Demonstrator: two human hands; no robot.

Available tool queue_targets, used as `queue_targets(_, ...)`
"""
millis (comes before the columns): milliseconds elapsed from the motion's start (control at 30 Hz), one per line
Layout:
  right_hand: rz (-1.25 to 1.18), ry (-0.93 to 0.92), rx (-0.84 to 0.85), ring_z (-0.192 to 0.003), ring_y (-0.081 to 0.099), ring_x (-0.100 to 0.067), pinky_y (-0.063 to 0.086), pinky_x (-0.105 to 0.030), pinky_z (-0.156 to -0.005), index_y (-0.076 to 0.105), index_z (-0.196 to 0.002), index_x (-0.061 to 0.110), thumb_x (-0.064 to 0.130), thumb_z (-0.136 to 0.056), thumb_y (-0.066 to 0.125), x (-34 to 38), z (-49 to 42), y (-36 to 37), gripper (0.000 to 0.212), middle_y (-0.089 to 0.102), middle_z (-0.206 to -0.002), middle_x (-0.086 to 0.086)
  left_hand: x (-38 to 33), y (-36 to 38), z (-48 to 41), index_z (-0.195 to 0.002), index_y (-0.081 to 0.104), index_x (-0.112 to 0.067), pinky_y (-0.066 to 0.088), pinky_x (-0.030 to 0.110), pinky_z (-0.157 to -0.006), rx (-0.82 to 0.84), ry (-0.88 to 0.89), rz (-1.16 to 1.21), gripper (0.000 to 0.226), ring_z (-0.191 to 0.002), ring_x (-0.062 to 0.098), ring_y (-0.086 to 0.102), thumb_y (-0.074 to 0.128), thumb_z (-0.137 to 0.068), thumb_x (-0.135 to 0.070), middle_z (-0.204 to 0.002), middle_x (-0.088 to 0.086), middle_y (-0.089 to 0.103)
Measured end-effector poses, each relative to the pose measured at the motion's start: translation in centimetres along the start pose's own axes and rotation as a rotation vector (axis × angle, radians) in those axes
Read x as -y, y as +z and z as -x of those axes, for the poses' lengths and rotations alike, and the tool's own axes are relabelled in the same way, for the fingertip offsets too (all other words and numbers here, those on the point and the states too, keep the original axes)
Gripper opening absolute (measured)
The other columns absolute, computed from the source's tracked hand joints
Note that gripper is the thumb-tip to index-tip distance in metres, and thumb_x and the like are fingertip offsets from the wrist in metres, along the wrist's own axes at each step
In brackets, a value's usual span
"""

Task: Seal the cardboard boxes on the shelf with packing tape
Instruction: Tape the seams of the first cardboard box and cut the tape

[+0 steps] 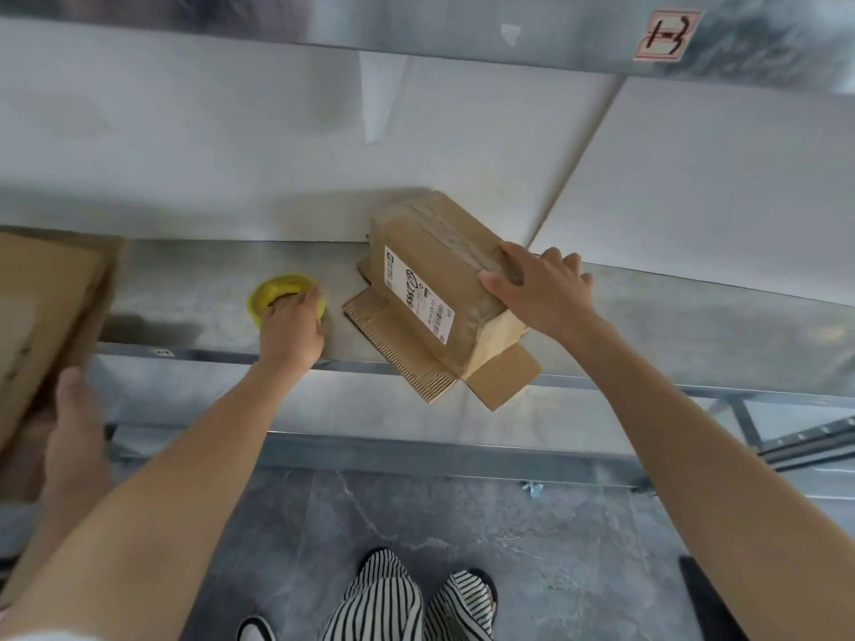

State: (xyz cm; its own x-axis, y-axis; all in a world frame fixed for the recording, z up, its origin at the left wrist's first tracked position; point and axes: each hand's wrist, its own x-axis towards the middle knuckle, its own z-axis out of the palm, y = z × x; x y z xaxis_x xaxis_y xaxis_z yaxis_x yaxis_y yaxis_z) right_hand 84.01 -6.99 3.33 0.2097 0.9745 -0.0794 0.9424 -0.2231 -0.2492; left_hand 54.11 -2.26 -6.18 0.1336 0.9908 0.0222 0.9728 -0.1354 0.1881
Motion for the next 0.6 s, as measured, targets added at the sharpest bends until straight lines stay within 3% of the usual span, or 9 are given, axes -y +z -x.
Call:
queue_targets(100,0.011,0.021,-0.008,-0.123,0.033,-0.035,0.026,-0.052,-0.100,0.035,-0.137,0.041,0.072,-0.084,0.032,0.7,0.2,0.3,0.061,0.046,-0.127,-0.012,0.4,0.6,-0.6,-0.148,0.027,-0.012,0.030,0.048,-0.104,0.104,0.001,-0.032,0.064,-0.129,0.037,0.037,0.053,-0.090,-0.009,-0.144,0.016,0.041)
queue_targets(200,-0.001,0.028,-0.021,-0.121,0.033,-0.035,0.028,-0.051,-0.098,0.037,-0.135,0.040,0.071,-0.085,0.032,1.2,0.4,0.5,0.059,0.047,-0.124,-0.012,-1.4,0.0,-0.3,-0.144,0.034,-0.015,0.019,0.052,-0.107,-0.007,-0.037,-0.038,0.058,-0.133,0.038,0.028,0.055,-0.090,-0.018,-0.150,0.014,0.029)
queue_targets(233,-0.007,0.031,-0.025,-0.121,0.034,-0.035,0.029,-0.050,-0.096,0.038,-0.134,0.040,0.071,-0.084,0.032,1.4,0.5,0.5,0.059,0.047,-0.123,-0.012,-2.6,-0.3,-0.1,-0.140,0.040,-0.013,0.021,0.050,-0.106,-0.087,-0.026,0.044,0.052,-0.131,0.038,0.032,0.055,-0.090,-0.019,-0.148,0.015,0.034)
queue_targets(300,-0.007,0.038,-0.029,-0.120,0.034,-0.035,0.029,-0.047,-0.094,0.039,-0.134,0.039,0.071,-0.084,0.032,1.6,0.7,0.6,0.060,0.047,-0.123,-0.012,-5.5,-1.3,0.8,-0.121,0.058,-0.005,0.034,0.038,-0.096,-0.188,0.028,0.430,0.031,-0.116,0.031,0.048,0.052,-0.092,-0.016,-0.126,0.015,0.054)
queue_targets(367,-0.007,0.043,-0.031,-0.120,0.034,-0.035,0.030,-0.046,-0.093,0.039,-0.134,0.038,0.071,-0.084,0.032,1.8,0.9,0.5,0.061,0.047,-0.123,-0.012,-8.3,-2.7,2.2,-0.098,0.067,-0.007,0.038,0.021,-0.080,-0.081,0.015,0.851,0.022,-0.093,0.009,0.055,0.049,-0.092,-0.018,-0.101,0.004,0.061)
queue_targets(433,-0.009,0.044,-0.033,-0.121,0.034,-0.035,0.030,-0.046,-0.094,0.040,-0.134,0.036,0.071,-0.084,0.033,1.9,1.1,0.5,0.061,0.047,-0.124,-0.013,-10.1,-3.8,3.6,-0.093,0.068,-0.011,0.036,0.007,-0.071,0.095,-0.015,1.066,0.027,-0.085,-0.010,0.052,0.048,-0.089,-0.029,-0.094,-0.008,0.059)
queue_targets(533,-0.009,0.045,-0.038,-0.121,0.035,-0.035,0.031,-0.045,-0.094,0.039,-0.135,0.035,0.070,-0.085,0.034,2.0,1.5,0.3,0.062,0.046,-0.126,-0.013,-11.3,-4.2,4.8,-0.082,0.066,-0.010,0.036,0.019,-0.076,0.252,0.001,1.097,0.026,-0.092,-0.003,0.051,0.047,-0.093,-0.025,-0.091,-0.013,0.055)
queue_targets(600,-0.011,0.042,-0.036,-0.121,0.035,-0.035,0.031,-0.044,-0.095,0.038,-0.137,0.034,0.070,-0.086,0.034,2.2,1.6,0.2,0.063,0.046,-0.127,-0.014,-11.6,-4.2,5.1,-0.073,0.060,-0.010,0.037,0.027,-0.077,0.287,-0.014,1.096,0.024,-0.083,-0.004,0.053,0.050,-0.093,-0.020,-0.087,-0.005,0.057)
